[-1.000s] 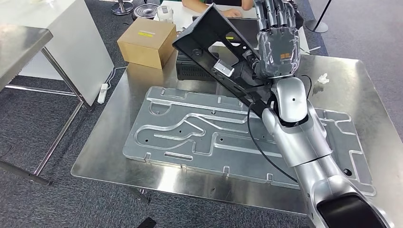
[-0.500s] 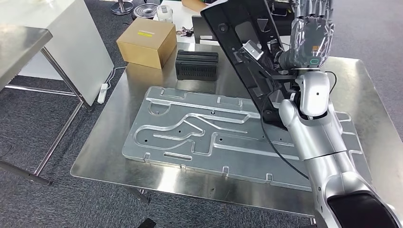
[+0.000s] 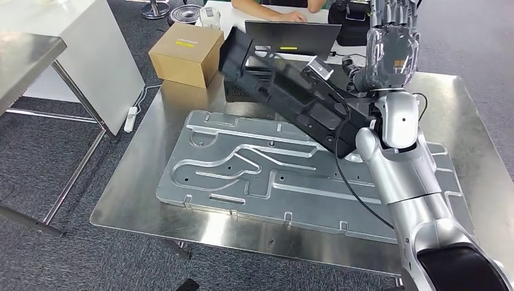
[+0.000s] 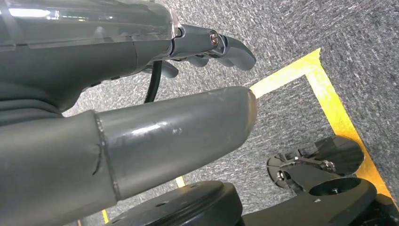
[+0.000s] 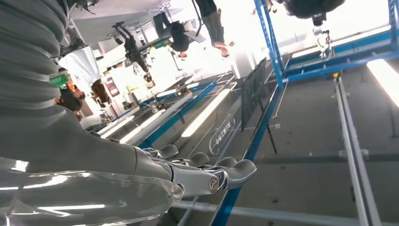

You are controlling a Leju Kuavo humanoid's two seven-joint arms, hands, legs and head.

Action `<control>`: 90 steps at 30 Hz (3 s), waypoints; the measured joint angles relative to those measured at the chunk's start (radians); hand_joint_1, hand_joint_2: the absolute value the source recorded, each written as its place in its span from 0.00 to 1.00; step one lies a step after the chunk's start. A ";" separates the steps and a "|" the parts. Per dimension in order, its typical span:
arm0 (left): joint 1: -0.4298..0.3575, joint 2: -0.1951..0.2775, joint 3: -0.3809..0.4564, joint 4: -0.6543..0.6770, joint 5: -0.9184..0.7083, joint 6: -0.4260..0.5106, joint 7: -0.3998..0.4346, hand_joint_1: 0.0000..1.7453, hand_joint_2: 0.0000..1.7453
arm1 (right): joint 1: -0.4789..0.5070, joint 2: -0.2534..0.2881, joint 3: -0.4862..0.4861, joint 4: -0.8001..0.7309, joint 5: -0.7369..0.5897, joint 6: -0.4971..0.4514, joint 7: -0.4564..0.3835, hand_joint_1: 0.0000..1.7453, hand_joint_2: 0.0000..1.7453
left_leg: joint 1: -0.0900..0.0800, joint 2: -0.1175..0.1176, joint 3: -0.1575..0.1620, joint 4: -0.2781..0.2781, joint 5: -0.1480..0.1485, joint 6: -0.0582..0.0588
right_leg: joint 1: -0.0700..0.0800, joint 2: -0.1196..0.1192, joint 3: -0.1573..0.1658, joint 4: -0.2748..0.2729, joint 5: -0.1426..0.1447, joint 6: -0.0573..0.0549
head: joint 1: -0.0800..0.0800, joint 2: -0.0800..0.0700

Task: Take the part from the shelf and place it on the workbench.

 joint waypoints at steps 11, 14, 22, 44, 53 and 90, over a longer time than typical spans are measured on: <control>0.001 -0.002 0.023 0.000 -0.021 -0.002 0.002 0.00 0.00 | 0.014 -0.015 -0.056 0.009 0.024 -0.095 0.006 0.00 1.00 | 0.000 0.000 0.000 0.000 0.000 0.000 | 0.000 0.000 0.000 0.000 0.000 0.000 | 0.000 0.000; 0.001 -0.002 0.028 0.000 -0.023 -0.002 0.001 0.00 0.00 | 0.018 -0.018 -0.064 0.010 0.034 -0.097 0.003 0.00 1.00 | 0.000 0.000 0.000 0.000 0.000 0.000 | 0.000 0.000 0.000 0.000 0.000 0.000 | 0.000 0.000; 0.001 -0.003 0.037 0.000 -0.036 -0.003 -0.001 0.00 0.00 | 0.027 -0.019 -0.066 0.024 0.012 -0.096 -0.004 0.00 1.00 | 0.000 0.000 0.000 0.000 0.000 0.000 | 0.000 0.000 0.000 0.000 0.000 0.000 | 0.000 0.000; -0.001 -0.007 0.048 0.000 -0.050 -0.012 -0.018 0.00 0.00 | 0.051 -0.018 -0.066 0.024 0.014 -0.081 -0.015 0.00 1.00 | -0.005 -0.001 -0.001 0.003 -0.002 0.003 | -0.005 0.000 0.000 -0.001 0.000 0.002 | 0.000 0.000; -0.004 -0.009 0.048 0.000 -0.055 -0.012 -0.021 0.00 0.00 | 0.048 -0.018 -0.066 0.024 0.014 -0.075 -0.015 0.00 1.00 | 0.002 0.007 0.016 -0.024 0.012 0.032 | -0.008 -0.006 -0.021 0.061 -0.054 0.020 | 0.001 0.000; -0.010 -0.013 0.060 0.000 -0.054 -0.020 -0.036 0.00 0.00 | 0.043 -0.018 -0.064 0.052 0.026 -0.037 -0.016 0.00 1.00 | -0.003 0.012 0.002 -0.010 0.005 0.030 | -0.006 -0.014 -0.111 0.251 -0.048 0.015 | -0.002 0.000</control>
